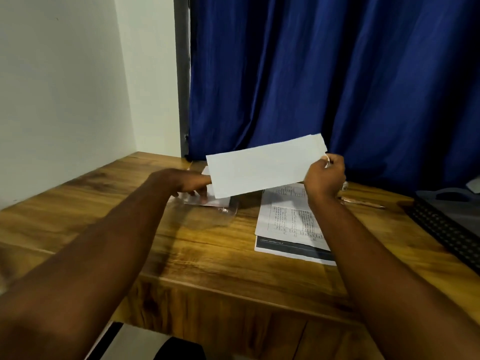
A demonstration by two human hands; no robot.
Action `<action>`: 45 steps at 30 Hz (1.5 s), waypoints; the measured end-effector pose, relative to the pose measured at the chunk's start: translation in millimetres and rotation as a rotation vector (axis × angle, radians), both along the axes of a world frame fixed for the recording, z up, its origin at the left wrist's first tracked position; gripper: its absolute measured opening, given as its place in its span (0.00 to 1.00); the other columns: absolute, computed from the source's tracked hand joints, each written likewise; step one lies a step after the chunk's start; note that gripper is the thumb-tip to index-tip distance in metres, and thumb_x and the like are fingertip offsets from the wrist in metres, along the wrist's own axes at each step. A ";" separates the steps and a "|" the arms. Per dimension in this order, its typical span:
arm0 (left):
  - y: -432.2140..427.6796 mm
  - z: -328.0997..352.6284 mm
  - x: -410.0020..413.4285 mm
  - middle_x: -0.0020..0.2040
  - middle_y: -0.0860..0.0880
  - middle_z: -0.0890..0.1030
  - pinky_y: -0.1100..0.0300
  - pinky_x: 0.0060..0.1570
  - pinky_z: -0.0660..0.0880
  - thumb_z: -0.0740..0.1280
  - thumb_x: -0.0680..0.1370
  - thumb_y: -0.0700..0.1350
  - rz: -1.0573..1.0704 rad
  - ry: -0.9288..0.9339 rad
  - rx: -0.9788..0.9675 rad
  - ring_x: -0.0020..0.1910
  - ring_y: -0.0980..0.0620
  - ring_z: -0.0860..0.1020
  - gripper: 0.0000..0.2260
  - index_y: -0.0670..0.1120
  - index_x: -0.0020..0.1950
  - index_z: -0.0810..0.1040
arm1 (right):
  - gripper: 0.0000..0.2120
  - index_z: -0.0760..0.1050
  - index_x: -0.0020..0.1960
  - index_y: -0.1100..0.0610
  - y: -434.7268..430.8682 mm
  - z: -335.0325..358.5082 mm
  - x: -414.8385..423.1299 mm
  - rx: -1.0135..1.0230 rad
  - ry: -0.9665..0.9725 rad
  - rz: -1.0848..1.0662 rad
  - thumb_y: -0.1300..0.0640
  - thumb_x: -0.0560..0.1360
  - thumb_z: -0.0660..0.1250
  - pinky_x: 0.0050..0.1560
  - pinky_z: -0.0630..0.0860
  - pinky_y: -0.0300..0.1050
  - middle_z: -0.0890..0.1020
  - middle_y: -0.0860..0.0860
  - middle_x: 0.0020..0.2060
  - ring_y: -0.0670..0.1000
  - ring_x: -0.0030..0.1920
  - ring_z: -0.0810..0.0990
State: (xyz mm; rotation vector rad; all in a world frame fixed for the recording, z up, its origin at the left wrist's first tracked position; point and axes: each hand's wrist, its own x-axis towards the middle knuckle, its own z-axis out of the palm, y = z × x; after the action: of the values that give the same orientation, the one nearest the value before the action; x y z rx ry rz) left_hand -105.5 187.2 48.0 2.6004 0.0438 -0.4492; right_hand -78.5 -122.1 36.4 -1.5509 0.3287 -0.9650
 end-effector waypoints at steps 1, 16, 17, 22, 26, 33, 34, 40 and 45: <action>-1.9 2.2 -1.1 0.68 0.48 0.78 0.41 0.68 0.69 0.58 0.84 0.63 -0.009 0.015 0.014 0.68 0.45 0.73 0.19 0.54 0.69 0.71 | 0.10 0.78 0.62 0.56 -5.0 -6.2 3.5 0.034 0.045 -0.002 0.58 0.85 0.61 0.48 0.73 0.44 0.82 0.53 0.56 0.53 0.52 0.79; -59.2 -11.6 23.5 0.74 0.47 0.74 0.39 0.69 0.70 0.58 0.69 0.82 0.007 -0.689 0.240 0.71 0.42 0.73 0.45 0.52 0.74 0.70 | 0.06 0.77 0.57 0.52 -32.6 -25.4 18.8 0.253 0.133 0.199 0.60 0.84 0.62 0.49 0.79 0.45 0.84 0.56 0.60 0.57 0.55 0.83; -74.5 -7.9 24.3 0.78 0.48 0.69 0.36 0.72 0.65 0.59 0.66 0.83 -0.088 -0.705 0.220 0.75 0.42 0.69 0.48 0.55 0.78 0.66 | 0.07 0.78 0.58 0.54 -33.0 -24.2 19.5 0.267 0.145 0.230 0.60 0.84 0.62 0.46 0.79 0.45 0.84 0.57 0.60 0.57 0.54 0.83; -154.6 -5.2 36.3 0.84 0.52 0.54 0.34 0.78 0.47 0.70 0.61 0.81 -0.291 -0.698 0.107 0.82 0.46 0.53 0.60 0.59 0.84 0.47 | 0.11 0.78 0.63 0.58 -33.1 -24.1 14.3 0.330 0.205 0.407 0.62 0.84 0.60 0.36 0.80 0.44 0.85 0.57 0.58 0.55 0.47 0.82; -192.3 -18.2 55.2 0.82 0.49 0.59 0.34 0.78 0.45 0.76 0.66 0.71 -0.378 -0.605 0.134 0.81 0.44 0.55 0.59 0.58 0.84 0.42 | 0.11 0.76 0.49 0.56 -42.5 -21.1 2.2 0.341 0.278 0.535 0.66 0.84 0.57 0.27 0.69 0.42 0.81 0.58 0.43 0.52 0.29 0.73; -187.7 -33.9 75.3 0.69 0.53 0.63 0.42 0.72 0.64 0.75 0.63 0.69 -0.419 -0.668 0.067 0.70 0.49 0.63 0.55 0.62 0.82 0.47 | 0.08 0.76 0.57 0.54 -85.4 -15.8 11.8 -0.070 0.328 0.468 0.62 0.81 0.63 0.40 0.81 0.45 0.82 0.52 0.49 0.55 0.50 0.82; -183.6 -37.4 78.7 0.69 0.53 0.63 0.42 0.71 0.65 0.76 0.63 0.70 -0.417 -0.659 0.073 0.70 0.48 0.64 0.56 0.63 0.82 0.46 | 0.07 0.77 0.56 0.52 -92.3 -18.4 16.2 -0.215 0.330 0.425 0.59 0.80 0.63 0.48 0.82 0.50 0.84 0.51 0.49 0.56 0.52 0.83; -171.6 -52.7 77.1 0.79 0.54 0.58 0.39 0.76 0.59 0.71 0.62 0.79 -0.342 -0.573 -0.005 0.79 0.47 0.57 0.56 0.65 0.82 0.47 | 0.13 0.80 0.66 0.51 -99.1 -45.8 20.3 -0.908 0.469 0.525 0.53 0.83 0.65 0.59 0.80 0.52 0.81 0.50 0.64 0.53 0.60 0.81; -169.7 -66.9 81.6 0.84 0.52 0.57 0.38 0.80 0.53 0.57 0.76 0.75 -0.284 -0.603 -0.058 0.83 0.47 0.54 0.37 0.60 0.82 0.59 | 0.31 0.60 0.84 0.46 -100.2 -56.9 28.0 -1.314 0.643 0.593 0.36 0.84 0.56 0.80 0.51 0.65 0.62 0.47 0.83 0.53 0.83 0.58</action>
State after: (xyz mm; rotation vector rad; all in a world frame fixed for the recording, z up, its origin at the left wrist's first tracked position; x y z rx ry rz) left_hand -24.0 17.4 -18.9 2.5821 -0.5358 0.2501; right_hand -50.5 -222.3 -20.5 -2.9127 -0.4472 -0.0700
